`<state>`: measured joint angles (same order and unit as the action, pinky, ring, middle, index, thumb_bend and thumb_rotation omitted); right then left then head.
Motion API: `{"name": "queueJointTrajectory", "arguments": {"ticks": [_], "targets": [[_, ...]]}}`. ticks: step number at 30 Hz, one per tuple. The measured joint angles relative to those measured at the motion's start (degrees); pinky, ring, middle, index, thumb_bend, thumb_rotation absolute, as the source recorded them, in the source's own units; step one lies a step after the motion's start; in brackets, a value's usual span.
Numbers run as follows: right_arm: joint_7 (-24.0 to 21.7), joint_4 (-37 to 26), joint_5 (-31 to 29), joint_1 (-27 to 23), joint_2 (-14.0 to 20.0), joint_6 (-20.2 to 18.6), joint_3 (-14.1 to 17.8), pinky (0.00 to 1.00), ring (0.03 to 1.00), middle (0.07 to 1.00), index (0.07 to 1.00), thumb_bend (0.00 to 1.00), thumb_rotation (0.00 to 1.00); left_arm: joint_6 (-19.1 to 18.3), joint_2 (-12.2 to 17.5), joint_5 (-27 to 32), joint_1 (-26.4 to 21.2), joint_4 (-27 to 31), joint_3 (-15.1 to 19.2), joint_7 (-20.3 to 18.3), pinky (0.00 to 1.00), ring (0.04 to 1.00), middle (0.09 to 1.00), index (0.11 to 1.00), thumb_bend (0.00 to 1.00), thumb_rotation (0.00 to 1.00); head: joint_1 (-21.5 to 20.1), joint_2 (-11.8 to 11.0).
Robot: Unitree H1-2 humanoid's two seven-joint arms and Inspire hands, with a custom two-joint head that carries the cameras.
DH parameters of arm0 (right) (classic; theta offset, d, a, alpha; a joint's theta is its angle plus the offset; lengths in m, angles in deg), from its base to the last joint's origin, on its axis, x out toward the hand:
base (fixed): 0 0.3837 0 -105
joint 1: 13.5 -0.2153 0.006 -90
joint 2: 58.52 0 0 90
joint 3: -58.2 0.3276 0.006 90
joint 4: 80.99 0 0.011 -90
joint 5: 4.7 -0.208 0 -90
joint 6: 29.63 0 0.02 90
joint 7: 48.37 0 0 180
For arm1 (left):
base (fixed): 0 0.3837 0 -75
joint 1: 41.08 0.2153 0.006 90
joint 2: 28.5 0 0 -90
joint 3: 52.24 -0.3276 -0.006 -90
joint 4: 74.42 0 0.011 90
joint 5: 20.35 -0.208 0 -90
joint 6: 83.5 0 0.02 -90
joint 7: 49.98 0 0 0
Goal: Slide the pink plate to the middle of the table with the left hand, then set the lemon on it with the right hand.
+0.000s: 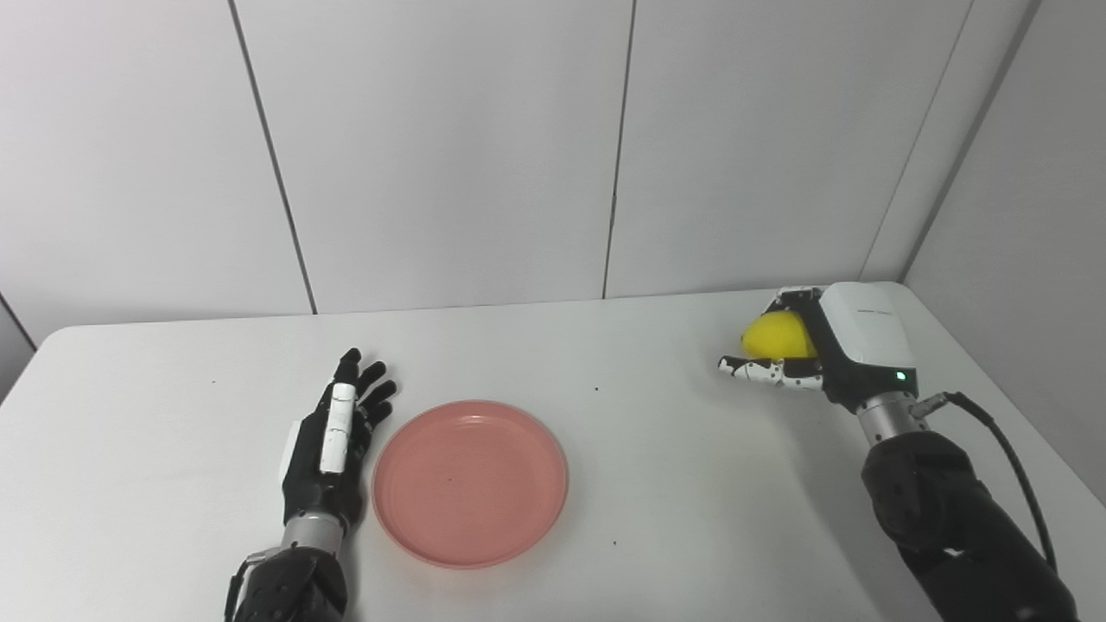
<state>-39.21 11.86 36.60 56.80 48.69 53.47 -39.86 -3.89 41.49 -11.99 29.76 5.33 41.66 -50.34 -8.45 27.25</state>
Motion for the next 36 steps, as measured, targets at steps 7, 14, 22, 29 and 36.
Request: {"name": "queueJointTrajectory", "arguments": {"ticks": [7,14,22,29,36], "targets": [[-1.53,-2.85,-0.57,-0.37,-0.02,1.24,0.51,0.10,0.151,0.212,0.263,0.55,0.49,0.11,-1.08,-1.47,0.00,0.04,-0.50,1.71,0.86,0.808,0.838,0.894,0.87,0.83,3.00,0.09],[-4.98,-4.29,-0.27,-2.44,-1.47,1.40,-0.81,0.10,0.153,0.217,0.282,0.54,0.44,-0.07,-2.24,-2.70,0.15,0.31,-1.39,2.74,0.88,0.815,0.840,0.887,0.89,0.83,5.72,0.18],[-7.64,-4.00,0.84,-4.84,-4.05,2.84,-3.84,0.11,0.161,0.223,0.263,0.56,0.44,-0.09,-2.33,-3.16,0.17,0.37,-1.65,3.19,0.85,0.799,0.832,0.881,0.88,0.83,6.43,0.18],[-10.92,-3.75,2.44,-6.39,-6.36,2.91,-6.87,0.13,0.189,0.257,0.336,0.55,0.46,-0.07,-2.42,-3.59,0.21,0.37,-1.86,3.35,0.83,0.791,0.826,0.876,0.89,0.81,6.16,0.26],[-13.87,-3.74,3.57,-7.32,-8.34,2.93,-9.02,0.13,0.187,0.252,0.307,0.57,0.43,-0.04,-2.54,-3.12,0.22,0.38,-1.66,3.35,0.83,0.795,0.827,0.881,0.88,0.82,5.90,0.44]]}}
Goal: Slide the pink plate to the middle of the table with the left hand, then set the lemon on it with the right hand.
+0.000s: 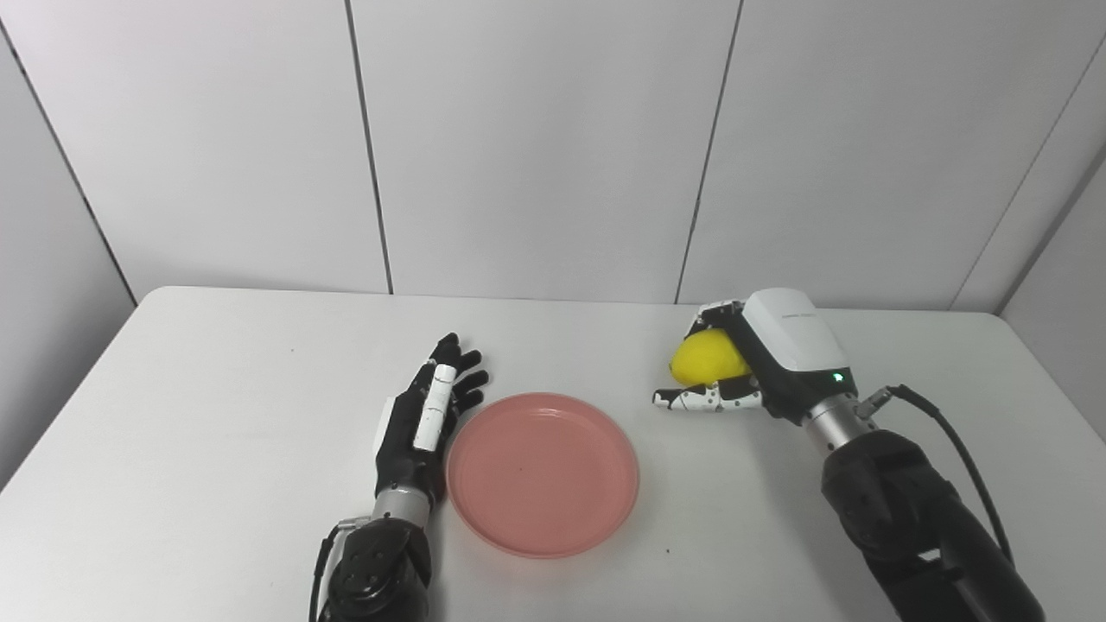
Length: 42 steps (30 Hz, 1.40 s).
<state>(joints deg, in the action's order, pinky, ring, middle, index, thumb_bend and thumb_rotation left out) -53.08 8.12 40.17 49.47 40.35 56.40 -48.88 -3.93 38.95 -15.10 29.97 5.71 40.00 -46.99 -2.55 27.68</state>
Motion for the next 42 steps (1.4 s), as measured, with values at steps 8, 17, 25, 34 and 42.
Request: {"name": "queueJointTrajectory", "arguments": {"ticks": [8,17,25,34,42], "targets": [[-3.97,0.63,0.56,-1.75,-1.92,0.48,-3.14,0.17,0.231,0.303,0.427,0.54,0.46,0.03,0.05,0.04,0.06,0.07,0.12,-0.07,0.83,0.791,0.820,0.880,0.89,0.82,-0.18,0.18],[-5.87,2.81,0.99,-4.35,-4.72,2.62,-6.69,0.19,0.254,0.341,0.491,0.55,0.52,0.13,0.07,0.04,0.05,0.01,0.15,-0.12,0.86,0.804,0.825,0.889,0.88,0.82,-0.35,0.18],[-8.65,4.01,1.01,-6.50,-7.07,2.93,-8.18,0.26,0.329,0.412,0.504,0.56,0.57,0.15,0.04,0.03,0.05,-0.01,0.19,-0.11,0.83,0.787,0.808,0.869,0.88,0.82,-0.18,0.27],[-10.03,6.49,3.12,-7.24,-8.23,3.21,-11.02,0.27,0.341,0.414,0.478,0.56,0.55,1.00,0.05,-0.15,-0.04,-0.66,0.10,-0.09,0.83,0.787,0.813,0.872,0.88,0.83,0.00,0.18],[-9.96,9.05,3.95,-7.58,-8.35,4.44,-12.03,0.24,0.302,0.369,0.441,0.55,0.55,1.09,0.05,-0.13,-0.10,-0.74,0.15,-0.08,0.83,0.795,0.817,0.875,0.88,0.82,0.09,0.35]]}}
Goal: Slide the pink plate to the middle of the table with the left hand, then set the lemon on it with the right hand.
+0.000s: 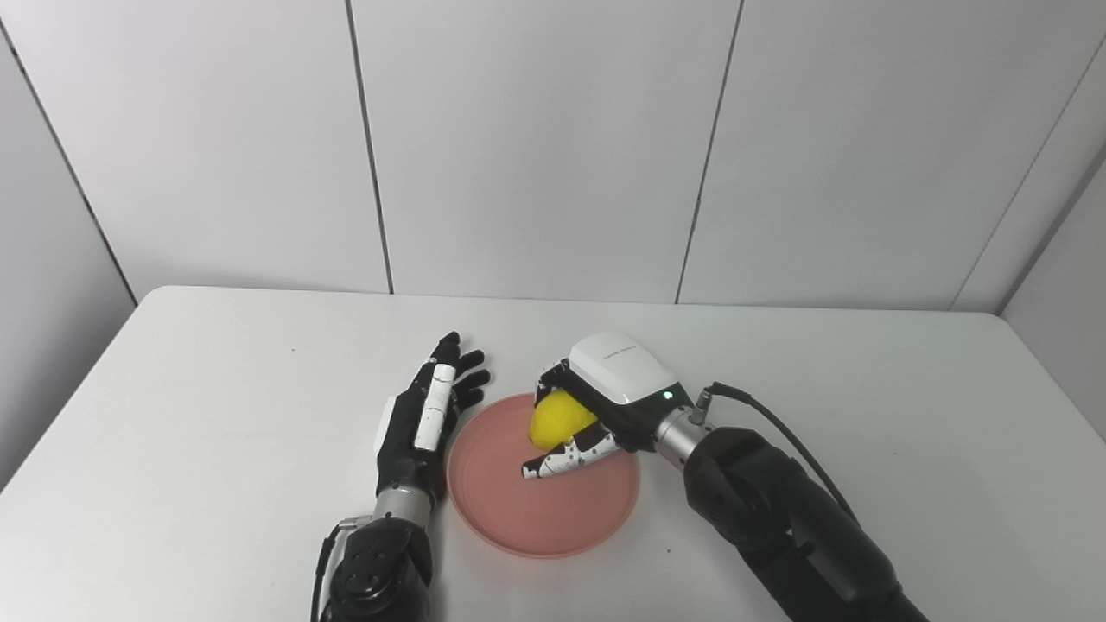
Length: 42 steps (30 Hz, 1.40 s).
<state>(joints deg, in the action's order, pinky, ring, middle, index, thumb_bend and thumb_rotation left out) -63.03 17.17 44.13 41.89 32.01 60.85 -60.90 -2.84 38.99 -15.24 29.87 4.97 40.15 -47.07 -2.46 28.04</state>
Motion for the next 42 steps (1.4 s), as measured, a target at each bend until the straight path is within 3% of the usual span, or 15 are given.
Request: {"name": "queueJointTrajectory", "arguments": {"ticks": [9,23,34,40,42], "targets": [[0.21,3.88,-0.95,-0.34,-0.46,2.12,0.30,0.19,0.242,0.311,0.374,0.54,0.50,0.00,0.01,0.14,-0.22,-0.23,0.47,0.00,0.86,0.803,0.820,0.891,0.88,0.83,0.35,0.00],[1.57,6.79,-0.95,-0.41,-1.08,4.02,-0.21,0.29,0.367,0.436,0.505,0.55,0.57,-0.01,0.06,0.12,-0.57,-0.48,1.15,0.00,0.84,0.800,0.822,0.890,0.88,0.82,0.26,0.00],[1.81,6.90,-0.93,-0.41,-1.28,4.41,-0.25,0.26,0.328,0.406,0.491,0.54,0.55,-0.01,0.06,0.13,-0.57,-0.54,1.16,0.00,0.84,0.808,0.826,0.892,0.86,0.83,0.09,-0.18],[1.70,6.75,-0.83,-0.41,-1.28,4.41,-0.23,0.21,0.271,0.354,0.403,0.64,0.63,-0.01,0.06,0.13,-0.58,-0.56,1.15,0.00,0.84,0.814,0.825,0.889,0.87,0.83,-0.09,-0.26],[1.63,6.54,-0.91,-0.40,-1.28,4.41,-0.14,0.23,0.297,0.385,0.431,0.70,0.65,-0.01,0.06,0.14,-0.58,-0.56,1.16,0.00,0.83,0.812,0.821,0.886,0.87,0.83,-0.09,-0.26]]}}
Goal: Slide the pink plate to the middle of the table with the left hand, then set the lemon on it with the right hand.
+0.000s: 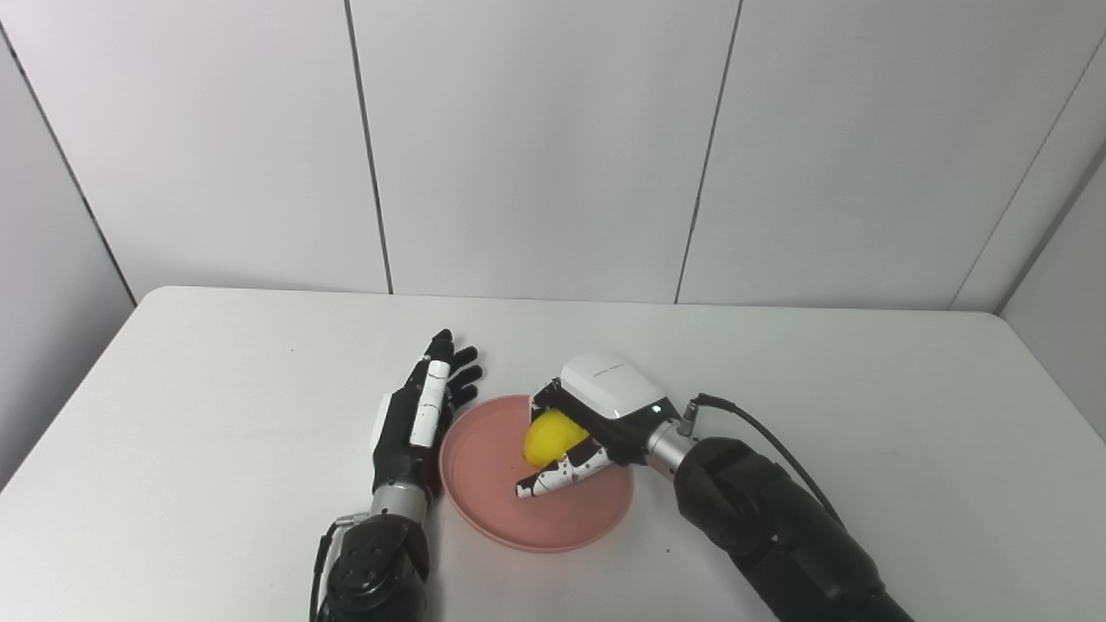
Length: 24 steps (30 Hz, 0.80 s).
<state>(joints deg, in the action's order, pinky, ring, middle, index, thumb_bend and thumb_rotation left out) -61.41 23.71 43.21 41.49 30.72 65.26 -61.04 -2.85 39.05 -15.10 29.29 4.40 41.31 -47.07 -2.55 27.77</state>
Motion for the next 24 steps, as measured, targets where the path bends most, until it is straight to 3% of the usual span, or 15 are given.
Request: {"name": "queueJointTrajectory", "arguments": {"ticks": [5,9,24], "targets": [[-0.08,-1.03,-0.05,0.03,0.24,0.01,0.17,0.29,0.364,0.447,0.495,0.79,0.71,0.00,-0.01,0.06,0.00,0.00,0.06,-0.01,0.84,0.815,0.824,0.885,0.87,0.82,-0.09,0.00],[-0.11,-1.88,-0.20,0.03,0.52,0.03,0.44,0.39,0.490,0.555,0.569,0.87,0.75,0.04,0.00,0.06,-0.03,-0.07,0.07,-0.01,0.86,0.814,0.828,0.885,0.87,0.82,-0.18,0.00],[-0.37,-3.42,-1.00,0.00,1.39,0.04,0.59,0.43,0.532,0.596,0.593,0.92,0.81,0.36,-0.02,-0.01,-0.11,-0.34,-0.06,-0.01,0.86,0.821,0.822,0.880,0.87,0.83,-0.35,0.09]]}}
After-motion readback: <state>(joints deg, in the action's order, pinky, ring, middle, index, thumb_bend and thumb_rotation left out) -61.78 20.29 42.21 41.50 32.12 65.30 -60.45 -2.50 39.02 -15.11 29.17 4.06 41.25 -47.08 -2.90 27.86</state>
